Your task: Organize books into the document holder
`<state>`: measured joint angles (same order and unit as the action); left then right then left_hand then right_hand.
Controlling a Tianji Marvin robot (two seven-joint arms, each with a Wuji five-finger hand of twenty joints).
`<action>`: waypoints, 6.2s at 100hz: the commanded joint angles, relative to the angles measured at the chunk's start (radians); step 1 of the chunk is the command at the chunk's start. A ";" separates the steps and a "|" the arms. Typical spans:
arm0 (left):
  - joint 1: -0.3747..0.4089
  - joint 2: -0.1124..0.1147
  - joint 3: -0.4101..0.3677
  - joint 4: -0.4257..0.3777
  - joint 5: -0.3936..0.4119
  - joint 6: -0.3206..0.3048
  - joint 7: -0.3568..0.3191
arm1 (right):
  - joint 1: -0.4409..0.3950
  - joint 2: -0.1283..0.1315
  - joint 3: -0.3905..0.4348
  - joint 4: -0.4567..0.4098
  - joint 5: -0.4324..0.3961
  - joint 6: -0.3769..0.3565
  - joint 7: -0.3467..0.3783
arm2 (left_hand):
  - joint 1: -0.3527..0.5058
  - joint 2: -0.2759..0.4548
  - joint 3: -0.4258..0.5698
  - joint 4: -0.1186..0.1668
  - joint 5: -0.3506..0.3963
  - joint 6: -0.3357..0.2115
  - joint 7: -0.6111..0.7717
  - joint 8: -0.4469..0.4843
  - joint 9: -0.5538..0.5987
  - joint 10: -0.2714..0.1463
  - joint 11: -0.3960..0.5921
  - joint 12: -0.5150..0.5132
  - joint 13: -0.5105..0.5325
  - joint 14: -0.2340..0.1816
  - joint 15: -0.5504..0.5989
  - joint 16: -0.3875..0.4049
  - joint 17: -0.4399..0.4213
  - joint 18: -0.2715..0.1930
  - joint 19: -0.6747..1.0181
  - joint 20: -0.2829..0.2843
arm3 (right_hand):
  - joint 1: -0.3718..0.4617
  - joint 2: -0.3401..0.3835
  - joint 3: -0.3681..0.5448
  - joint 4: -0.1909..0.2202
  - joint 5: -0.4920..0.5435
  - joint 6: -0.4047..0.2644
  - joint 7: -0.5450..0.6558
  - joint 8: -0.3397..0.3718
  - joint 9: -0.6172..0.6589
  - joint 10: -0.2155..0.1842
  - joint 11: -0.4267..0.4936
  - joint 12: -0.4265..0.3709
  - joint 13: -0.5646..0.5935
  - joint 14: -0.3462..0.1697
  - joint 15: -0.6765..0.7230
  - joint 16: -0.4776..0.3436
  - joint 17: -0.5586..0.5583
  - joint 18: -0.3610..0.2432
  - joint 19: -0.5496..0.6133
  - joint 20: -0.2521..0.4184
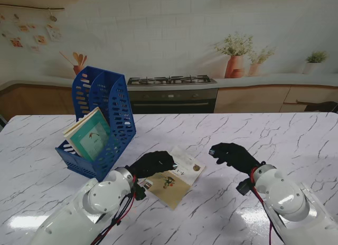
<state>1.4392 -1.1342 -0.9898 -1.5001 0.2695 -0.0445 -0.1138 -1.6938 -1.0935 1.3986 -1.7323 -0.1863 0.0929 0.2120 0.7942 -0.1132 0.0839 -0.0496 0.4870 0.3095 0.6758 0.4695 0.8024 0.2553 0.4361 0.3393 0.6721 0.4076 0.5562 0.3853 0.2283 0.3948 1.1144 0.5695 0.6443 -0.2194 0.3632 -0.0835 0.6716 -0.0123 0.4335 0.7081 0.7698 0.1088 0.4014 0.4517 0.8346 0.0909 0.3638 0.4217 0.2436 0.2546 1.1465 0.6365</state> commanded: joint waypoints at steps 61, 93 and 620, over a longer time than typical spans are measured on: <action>-0.038 -0.010 -0.004 0.087 -0.068 0.078 0.004 | 0.114 0.009 -0.185 0.165 0.095 -0.074 0.119 | 0.032 0.035 0.031 0.037 0.033 0.045 0.002 -0.008 0.006 0.057 0.003 -0.005 0.023 0.019 0.006 0.025 0.060 -0.018 0.015 0.011 | 0.014 0.050 0.106 0.004 0.122 0.119 0.002 -0.112 0.078 0.053 -0.068 -0.208 0.024 0.008 -0.103 -0.201 -0.020 0.085 -0.009 -0.222; -0.022 0.008 0.031 0.055 -0.135 0.083 -0.093 | 0.134 0.016 -0.200 0.191 0.081 -0.056 0.150 | 0.027 0.045 0.046 0.036 0.107 0.051 0.088 0.022 0.117 0.080 0.048 0.008 0.176 0.041 0.119 0.039 0.245 0.028 0.135 0.046 | 0.000 0.053 0.118 0.013 0.123 0.124 -0.009 -0.112 0.066 0.055 -0.064 -0.223 0.008 0.010 -0.098 -0.213 -0.037 0.091 -0.011 -0.240; -0.028 -0.131 0.053 0.137 -0.527 0.145 0.145 | 0.268 -0.177 -0.176 0.253 0.611 0.684 -0.180 | 0.434 -0.394 0.530 -0.054 -0.013 -0.065 0.018 -0.042 0.087 -0.121 0.003 0.545 0.169 -0.133 0.209 0.544 0.464 -0.193 0.258 -0.140 | -0.088 -0.331 0.445 -0.023 -0.175 0.308 -0.153 0.031 -0.165 0.161 0.317 -0.009 0.086 0.061 0.115 -0.093 0.201 0.310 0.140 -0.192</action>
<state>1.4038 -1.2448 -0.9503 -1.3645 -0.2438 0.1301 0.0444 -1.4114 -1.2438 1.2293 -1.4798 0.4076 0.7766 0.0397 0.9960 -0.5341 0.4948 -0.1580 0.4181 0.3753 0.5958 0.3832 0.7865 0.3258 0.3582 0.8261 0.8162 0.3441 0.7799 0.9206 0.7131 0.2848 1.3688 0.4153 0.5549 -0.5247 0.7894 -0.0824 0.4941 0.3517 0.2507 0.7101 0.6004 0.3496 0.6886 0.4247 0.8576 0.3383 0.4167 0.3022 0.4670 0.5466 1.2479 0.4240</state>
